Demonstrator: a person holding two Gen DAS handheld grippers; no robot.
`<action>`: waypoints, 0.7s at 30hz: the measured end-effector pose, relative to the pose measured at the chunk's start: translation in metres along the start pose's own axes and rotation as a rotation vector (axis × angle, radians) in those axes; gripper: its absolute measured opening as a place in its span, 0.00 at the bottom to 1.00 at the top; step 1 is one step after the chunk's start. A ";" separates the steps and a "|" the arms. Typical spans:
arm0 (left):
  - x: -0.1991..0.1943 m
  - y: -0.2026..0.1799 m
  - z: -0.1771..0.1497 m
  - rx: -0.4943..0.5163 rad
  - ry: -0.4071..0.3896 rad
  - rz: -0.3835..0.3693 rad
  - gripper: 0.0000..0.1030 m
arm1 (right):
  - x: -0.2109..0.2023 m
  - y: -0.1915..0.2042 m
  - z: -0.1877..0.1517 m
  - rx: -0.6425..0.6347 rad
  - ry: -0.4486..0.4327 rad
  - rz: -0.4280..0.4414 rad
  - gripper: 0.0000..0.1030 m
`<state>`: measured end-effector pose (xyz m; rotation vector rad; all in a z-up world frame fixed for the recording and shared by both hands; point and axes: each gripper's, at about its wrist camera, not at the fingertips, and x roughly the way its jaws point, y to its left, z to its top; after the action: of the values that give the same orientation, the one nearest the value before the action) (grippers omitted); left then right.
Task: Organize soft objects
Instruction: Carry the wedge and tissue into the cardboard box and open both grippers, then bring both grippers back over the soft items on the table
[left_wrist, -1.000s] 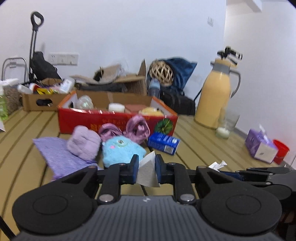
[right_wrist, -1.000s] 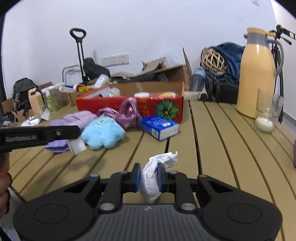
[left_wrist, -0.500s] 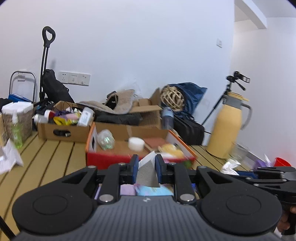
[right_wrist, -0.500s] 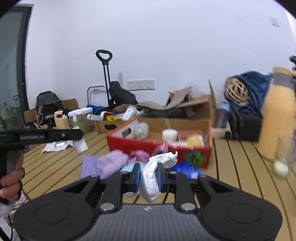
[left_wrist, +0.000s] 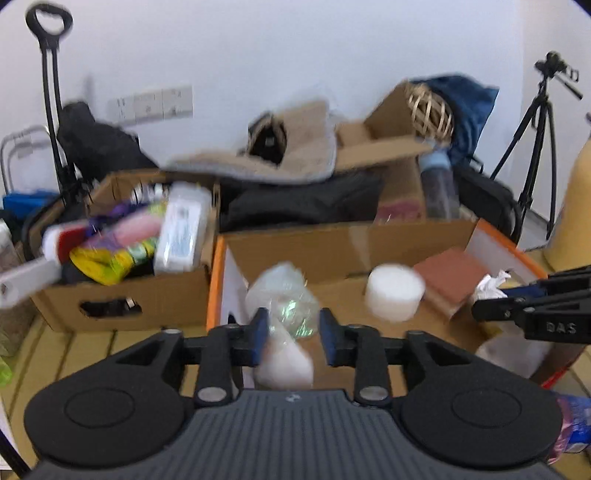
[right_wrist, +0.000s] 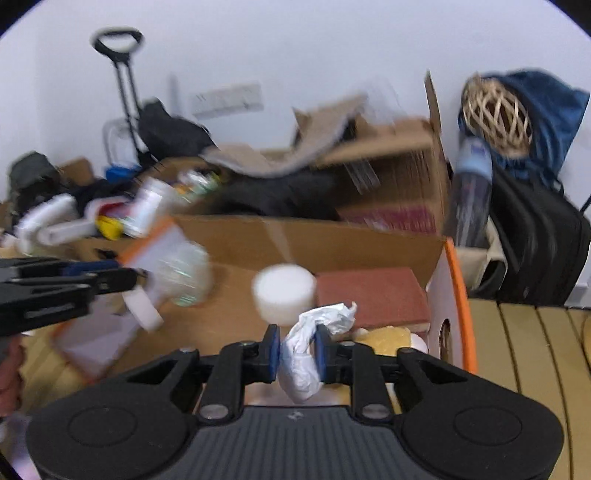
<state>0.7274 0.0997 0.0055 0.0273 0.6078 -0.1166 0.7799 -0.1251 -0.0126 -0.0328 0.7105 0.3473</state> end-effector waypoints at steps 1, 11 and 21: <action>0.005 0.003 -0.003 -0.017 0.019 0.007 0.53 | 0.008 -0.004 -0.002 0.003 0.012 -0.009 0.36; -0.002 -0.008 -0.016 -0.056 -0.013 -0.020 0.65 | 0.015 -0.023 -0.014 -0.105 -0.006 0.046 0.48; -0.089 -0.009 0.011 -0.072 -0.115 0.010 0.79 | -0.101 -0.009 0.012 -0.071 -0.111 0.047 0.73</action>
<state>0.6598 0.0988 0.0652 -0.0457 0.4966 -0.0857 0.7196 -0.1622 0.0607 -0.0635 0.5900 0.4161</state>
